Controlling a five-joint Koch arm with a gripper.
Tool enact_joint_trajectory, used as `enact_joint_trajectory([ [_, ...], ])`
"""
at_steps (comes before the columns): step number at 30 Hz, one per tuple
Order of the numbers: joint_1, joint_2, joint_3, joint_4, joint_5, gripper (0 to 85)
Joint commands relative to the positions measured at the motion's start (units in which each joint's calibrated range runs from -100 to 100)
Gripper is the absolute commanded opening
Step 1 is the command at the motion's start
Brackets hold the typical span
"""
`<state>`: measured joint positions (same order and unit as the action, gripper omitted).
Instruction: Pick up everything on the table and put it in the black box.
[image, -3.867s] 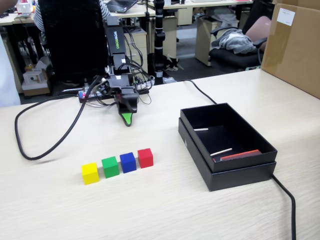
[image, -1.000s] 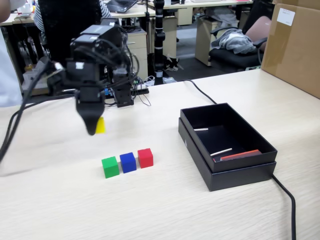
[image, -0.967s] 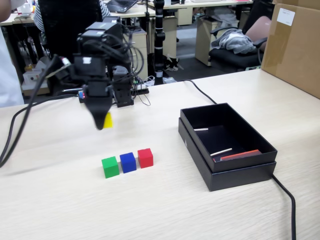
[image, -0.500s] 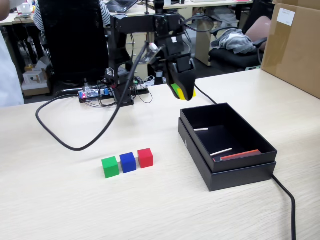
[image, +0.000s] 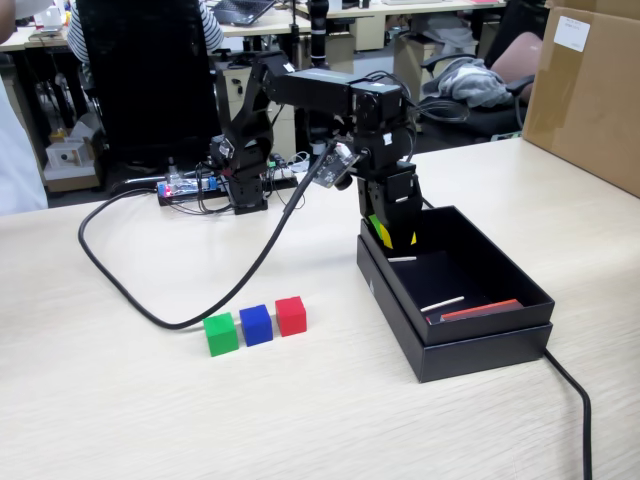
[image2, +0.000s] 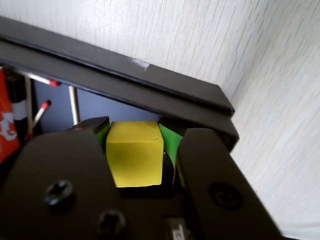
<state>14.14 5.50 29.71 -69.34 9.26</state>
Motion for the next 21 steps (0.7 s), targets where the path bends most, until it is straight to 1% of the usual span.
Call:
enact_joint_trajectory([
  [1,0.39,-0.05,3.38,-0.68,0.34,14.5],
  [4,0.39,1.21,2.74,-1.29,0.68,16.0],
  [6,0.39,1.21,2.38,-1.81,0.73,23.3],
  [8,0.34,0.87,1.84,-2.15,0.73,27.5],
  [12,0.15,-2.81,0.75,-2.15,0.73,28.1],
  [16,-0.34,-11.53,-1.34,-2.15,0.54,28.6],
  [18,-0.98,-17.26,-2.33,-2.15,0.1,34.2],
  [21,-2.74,-26.21,-3.51,-2.15,-1.37,34.8],
])
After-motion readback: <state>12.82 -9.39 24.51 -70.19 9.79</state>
